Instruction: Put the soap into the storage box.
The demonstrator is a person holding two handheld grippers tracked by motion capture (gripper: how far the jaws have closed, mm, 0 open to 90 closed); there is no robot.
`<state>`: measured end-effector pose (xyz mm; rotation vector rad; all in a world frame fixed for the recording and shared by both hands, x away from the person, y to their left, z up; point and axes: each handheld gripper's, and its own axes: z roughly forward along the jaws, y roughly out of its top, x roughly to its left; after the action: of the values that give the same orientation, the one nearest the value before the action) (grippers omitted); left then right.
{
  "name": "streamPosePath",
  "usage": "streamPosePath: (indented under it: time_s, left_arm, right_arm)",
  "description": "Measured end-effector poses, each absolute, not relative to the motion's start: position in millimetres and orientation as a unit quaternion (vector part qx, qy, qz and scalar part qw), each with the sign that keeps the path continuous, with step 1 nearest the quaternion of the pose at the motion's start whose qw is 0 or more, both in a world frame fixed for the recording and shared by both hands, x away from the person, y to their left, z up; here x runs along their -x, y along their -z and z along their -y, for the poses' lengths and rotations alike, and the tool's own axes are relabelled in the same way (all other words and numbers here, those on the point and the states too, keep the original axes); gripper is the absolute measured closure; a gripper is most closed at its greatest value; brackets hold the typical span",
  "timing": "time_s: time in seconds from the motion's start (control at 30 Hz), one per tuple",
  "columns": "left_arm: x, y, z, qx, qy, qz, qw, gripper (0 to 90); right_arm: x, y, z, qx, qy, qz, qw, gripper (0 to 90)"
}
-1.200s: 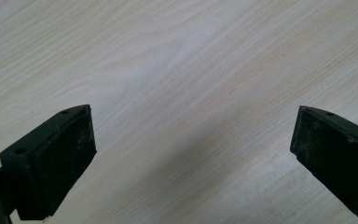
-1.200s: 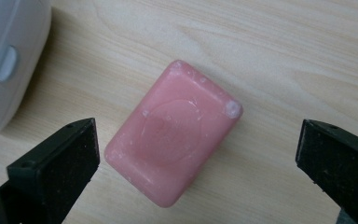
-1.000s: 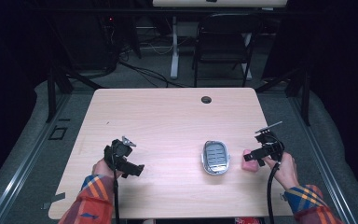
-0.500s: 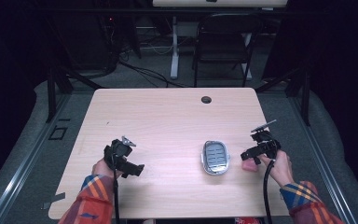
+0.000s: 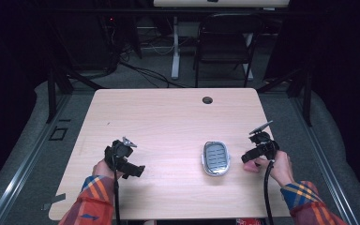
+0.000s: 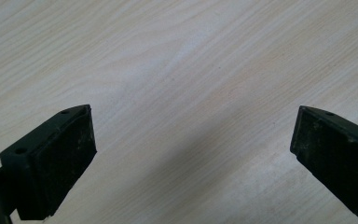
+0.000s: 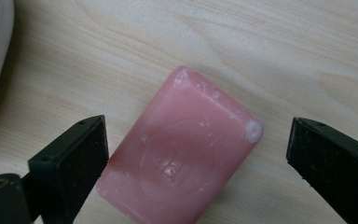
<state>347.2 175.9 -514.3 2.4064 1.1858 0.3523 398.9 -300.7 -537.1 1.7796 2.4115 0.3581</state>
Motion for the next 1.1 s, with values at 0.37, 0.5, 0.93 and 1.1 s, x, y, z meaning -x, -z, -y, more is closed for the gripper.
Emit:
streamPosePath:
  time_s: [0.37, 0.5, 0.93, 1.1]
  left_arm:
    - [-347.1, 514.6, -175.6, -0.868, -0.128, -0.428, 0.215, 0.0]
    - [-347.0, 514.7, -175.4, -0.868, -0.129, -0.428, 0.214, 0.0]
    - [-347.2, 514.6, -175.2, -0.870, -0.127, -0.427, 0.212, 0.0]
    - [-347.1, 514.6, -175.3, -0.870, -0.128, -0.427, 0.212, 0.0]
  right_arm:
    - [-399.4, 535.3, 304.8, -0.576, -0.105, -0.809, 0.044, 23.5]
    - [-398.6, 536.0, 304.5, -0.581, -0.109, -0.806, 0.046, 25.9]
    - [-399.6, 540.0, 303.1, -0.575, -0.089, -0.812, 0.038, 35.6]
    - [-399.1, 539.4, 301.6, -0.575, -0.086, -0.812, 0.048, 36.9]
